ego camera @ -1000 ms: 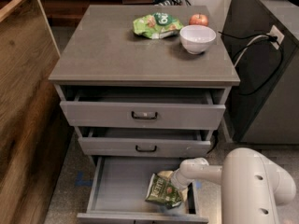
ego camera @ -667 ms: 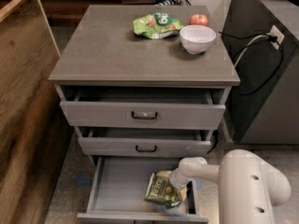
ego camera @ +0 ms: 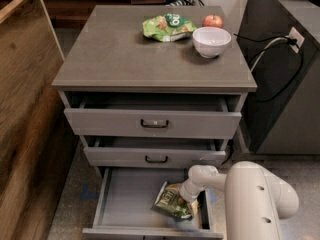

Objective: Pick green jalapeno chip bag from bottom drawer and place on counter

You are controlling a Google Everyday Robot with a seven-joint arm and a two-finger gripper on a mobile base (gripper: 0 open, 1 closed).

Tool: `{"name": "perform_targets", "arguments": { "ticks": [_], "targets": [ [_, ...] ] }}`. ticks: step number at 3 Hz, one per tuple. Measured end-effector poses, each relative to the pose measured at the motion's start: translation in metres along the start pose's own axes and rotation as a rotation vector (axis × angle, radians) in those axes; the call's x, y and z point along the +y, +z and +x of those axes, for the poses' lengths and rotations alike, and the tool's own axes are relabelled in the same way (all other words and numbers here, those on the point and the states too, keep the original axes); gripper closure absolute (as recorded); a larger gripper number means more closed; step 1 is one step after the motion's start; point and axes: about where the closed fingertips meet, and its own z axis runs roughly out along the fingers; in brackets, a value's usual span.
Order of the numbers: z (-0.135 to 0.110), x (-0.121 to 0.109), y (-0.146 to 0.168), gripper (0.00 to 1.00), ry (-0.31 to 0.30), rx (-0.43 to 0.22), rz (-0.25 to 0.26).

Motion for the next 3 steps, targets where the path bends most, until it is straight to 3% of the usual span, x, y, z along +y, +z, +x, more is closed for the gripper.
{"name": "perform_targets", "arguments": {
  "ticks": [1,3],
  "targets": [
    [0.0000,0.0019,0.0032,0.00,0.003,-0.017,-0.023],
    [-0.0001,0.0053,0.0061,0.42,0.008,-0.020,-0.035]
  ]
}}
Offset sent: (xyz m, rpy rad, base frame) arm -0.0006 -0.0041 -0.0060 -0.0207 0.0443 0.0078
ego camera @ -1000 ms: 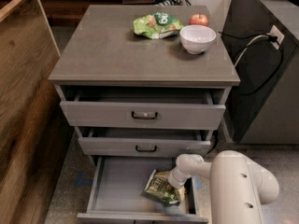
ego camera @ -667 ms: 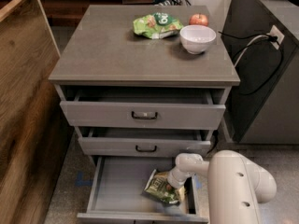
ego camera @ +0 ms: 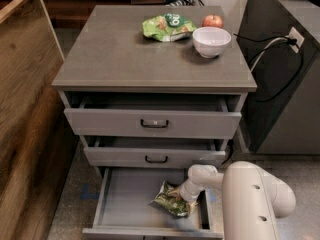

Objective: Pick green jalapeno chip bag from bottom drawer and place on counter

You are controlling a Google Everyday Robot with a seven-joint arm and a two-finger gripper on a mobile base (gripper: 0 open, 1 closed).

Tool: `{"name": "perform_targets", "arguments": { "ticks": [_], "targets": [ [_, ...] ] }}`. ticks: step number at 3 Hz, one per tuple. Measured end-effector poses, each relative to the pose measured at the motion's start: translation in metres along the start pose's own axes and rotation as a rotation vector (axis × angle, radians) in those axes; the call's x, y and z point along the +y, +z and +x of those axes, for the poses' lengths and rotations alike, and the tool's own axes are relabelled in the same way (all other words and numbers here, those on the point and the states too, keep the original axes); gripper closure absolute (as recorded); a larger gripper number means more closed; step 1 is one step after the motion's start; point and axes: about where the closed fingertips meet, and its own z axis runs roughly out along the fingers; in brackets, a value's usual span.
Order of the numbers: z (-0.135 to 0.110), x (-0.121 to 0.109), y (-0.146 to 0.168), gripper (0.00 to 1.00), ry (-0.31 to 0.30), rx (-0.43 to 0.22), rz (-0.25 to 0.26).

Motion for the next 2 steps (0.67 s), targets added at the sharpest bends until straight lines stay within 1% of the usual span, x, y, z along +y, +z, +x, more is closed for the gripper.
{"name": "perform_targets", "arguments": {
  "ticks": [1,2],
  "targets": [
    [0.0000,0.0015,0.0008,0.64,0.002,0.001,-0.002],
    [-0.0021,0.0003,-0.0053,0.88,0.002,0.001,-0.003]
  ]
}}
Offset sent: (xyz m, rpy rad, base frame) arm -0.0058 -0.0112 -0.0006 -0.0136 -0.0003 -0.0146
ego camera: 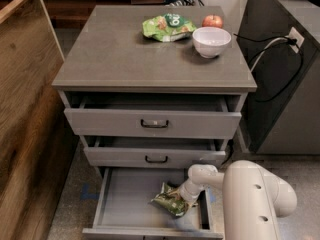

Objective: Pick green jalapeno chip bag from bottom drawer and place on counter

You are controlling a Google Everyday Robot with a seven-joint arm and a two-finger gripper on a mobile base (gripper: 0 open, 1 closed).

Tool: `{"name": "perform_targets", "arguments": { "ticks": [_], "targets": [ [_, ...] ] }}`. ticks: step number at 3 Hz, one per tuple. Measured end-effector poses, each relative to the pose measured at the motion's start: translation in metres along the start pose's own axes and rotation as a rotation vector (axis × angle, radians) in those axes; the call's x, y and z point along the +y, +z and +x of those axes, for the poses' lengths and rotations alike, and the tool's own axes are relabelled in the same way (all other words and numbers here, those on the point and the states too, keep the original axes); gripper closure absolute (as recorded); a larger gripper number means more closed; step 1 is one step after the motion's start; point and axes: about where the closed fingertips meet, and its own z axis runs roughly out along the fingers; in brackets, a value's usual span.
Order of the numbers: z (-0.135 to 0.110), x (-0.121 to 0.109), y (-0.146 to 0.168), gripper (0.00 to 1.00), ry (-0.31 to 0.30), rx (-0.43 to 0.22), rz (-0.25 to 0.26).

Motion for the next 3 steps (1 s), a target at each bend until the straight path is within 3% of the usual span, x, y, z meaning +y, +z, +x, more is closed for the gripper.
{"name": "perform_targets", "arguments": {
  "ticks": [1,3],
  "targets": [
    [-0.006,0.007,-0.008,1.00,0.008,0.003,-0.003],
    [-0.044,0.013,-0.066,1.00,-0.011,0.069,0.000]
  ]
}}
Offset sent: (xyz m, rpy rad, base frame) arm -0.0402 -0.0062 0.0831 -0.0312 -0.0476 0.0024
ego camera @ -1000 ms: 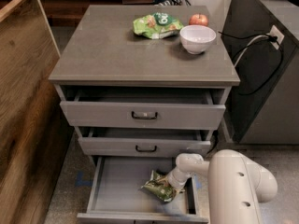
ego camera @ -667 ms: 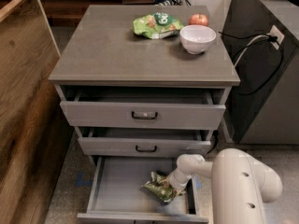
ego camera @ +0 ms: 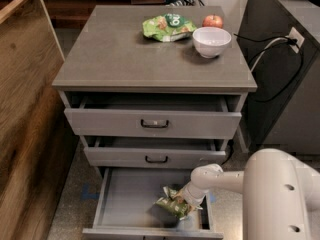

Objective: Pick green jalapeno chip bag from bottom drawer and place on counter

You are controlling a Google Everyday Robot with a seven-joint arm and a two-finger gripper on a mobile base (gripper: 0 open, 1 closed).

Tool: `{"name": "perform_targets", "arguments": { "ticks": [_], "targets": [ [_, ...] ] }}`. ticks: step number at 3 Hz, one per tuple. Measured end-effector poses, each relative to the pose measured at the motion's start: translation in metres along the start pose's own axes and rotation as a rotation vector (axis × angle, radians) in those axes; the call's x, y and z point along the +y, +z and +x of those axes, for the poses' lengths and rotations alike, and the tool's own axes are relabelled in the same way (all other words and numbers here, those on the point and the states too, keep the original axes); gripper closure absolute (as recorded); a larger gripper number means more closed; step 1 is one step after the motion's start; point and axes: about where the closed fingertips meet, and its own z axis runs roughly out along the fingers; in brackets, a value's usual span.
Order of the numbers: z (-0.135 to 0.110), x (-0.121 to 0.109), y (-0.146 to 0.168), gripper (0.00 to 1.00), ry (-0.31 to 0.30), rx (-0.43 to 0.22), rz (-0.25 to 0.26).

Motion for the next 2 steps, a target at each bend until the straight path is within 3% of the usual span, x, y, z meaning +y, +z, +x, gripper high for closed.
{"name": "perform_targets", "arguments": {
  "ticks": [2],
  "targets": [
    [-0.046,0.021,-0.072,1.00,-0.064,0.034,-0.027]
  ]
}}
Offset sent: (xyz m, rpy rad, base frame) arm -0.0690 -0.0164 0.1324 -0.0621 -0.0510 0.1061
